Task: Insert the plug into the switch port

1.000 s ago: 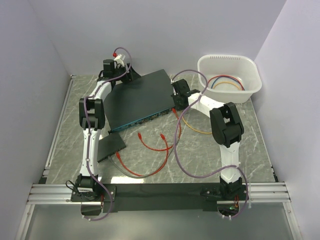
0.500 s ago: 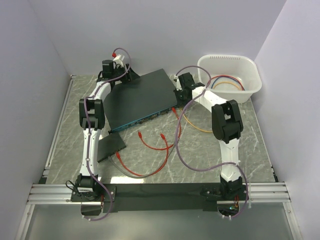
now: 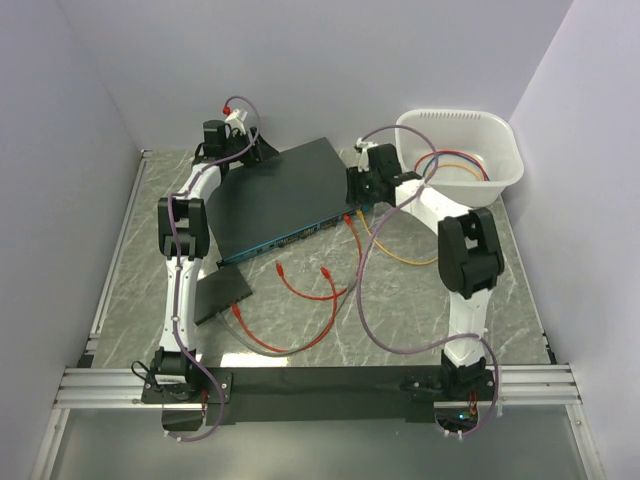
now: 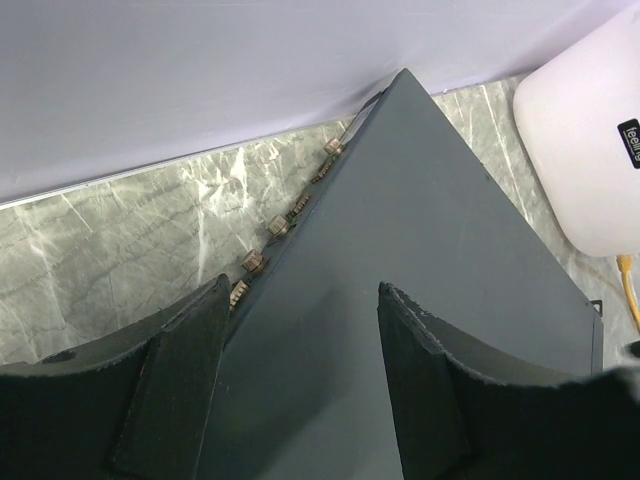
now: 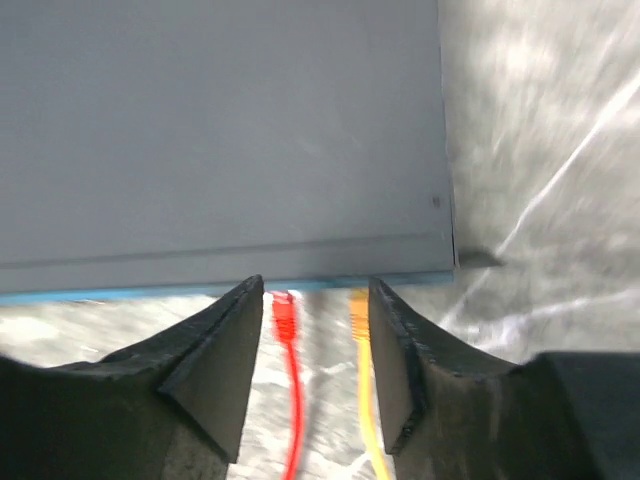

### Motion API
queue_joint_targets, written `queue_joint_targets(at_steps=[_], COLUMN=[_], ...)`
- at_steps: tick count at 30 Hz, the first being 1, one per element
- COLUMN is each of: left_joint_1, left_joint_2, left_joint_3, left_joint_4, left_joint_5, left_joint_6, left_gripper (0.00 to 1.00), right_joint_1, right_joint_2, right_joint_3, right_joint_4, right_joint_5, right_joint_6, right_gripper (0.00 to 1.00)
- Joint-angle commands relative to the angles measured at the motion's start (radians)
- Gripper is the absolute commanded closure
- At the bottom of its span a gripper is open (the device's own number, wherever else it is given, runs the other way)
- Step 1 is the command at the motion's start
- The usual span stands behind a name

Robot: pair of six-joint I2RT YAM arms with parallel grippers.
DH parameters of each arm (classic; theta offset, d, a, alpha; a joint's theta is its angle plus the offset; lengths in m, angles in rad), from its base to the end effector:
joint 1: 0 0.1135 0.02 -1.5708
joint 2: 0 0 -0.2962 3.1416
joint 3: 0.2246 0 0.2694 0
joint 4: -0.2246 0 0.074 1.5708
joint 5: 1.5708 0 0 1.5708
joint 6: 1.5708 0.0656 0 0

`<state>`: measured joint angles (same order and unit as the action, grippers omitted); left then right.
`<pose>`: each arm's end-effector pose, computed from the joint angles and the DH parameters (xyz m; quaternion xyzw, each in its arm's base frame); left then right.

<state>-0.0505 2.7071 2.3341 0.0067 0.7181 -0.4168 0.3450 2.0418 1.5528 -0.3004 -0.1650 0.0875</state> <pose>0.6673 -0.0769 0.1542 0.0552 0.7949 -0.4045 0.4489 0.4783 0.1833 0.2086 -0.1494 0.9098 0.1559 0.3544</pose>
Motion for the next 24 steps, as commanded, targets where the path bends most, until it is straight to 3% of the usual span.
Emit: queue_joint_targets(at_steps=[1, 7, 13, 19, 24], left_joint_1=[-0.006, -0.005, -0.002, 0.037, 0.047], left_joint_2=[0.037, 0.037, -0.003, -0.116, -0.282], left_joint_3=[-0.012, -0.015, -0.071, -0.212, -0.383], left_joint_4=[-0.063, -0.060, -0.010, 0.197, 0.271], left_joint_5=[0.053, 0.055, 0.066, 0.139, 0.046], left_joint_6=[-0.030, -0.036, -0.036, -0.189, -0.208], left_gripper=[0.34, 0.34, 0.35, 0.38, 0.29], right_joint_1=[0.009, 0.015, 0.022, 0.086, 0.169], right_joint_2=[-0.161, -0.204, -0.278, -0.376, -0.465], right_joint_3=[-0.040, -0.112, -0.240, -0.289, -0.352], right_joint_4=[0.221, 0.182, 0.262, 0.259, 0.228], right_joint_5=[-0.019, 0.067, 0.124, 0.163, 0.217], right_joint_6=[0.040, 0.066, 0.130, 0.123, 0.118], right_gripper=[0.46, 0.44, 0.44, 0.44, 0.44])
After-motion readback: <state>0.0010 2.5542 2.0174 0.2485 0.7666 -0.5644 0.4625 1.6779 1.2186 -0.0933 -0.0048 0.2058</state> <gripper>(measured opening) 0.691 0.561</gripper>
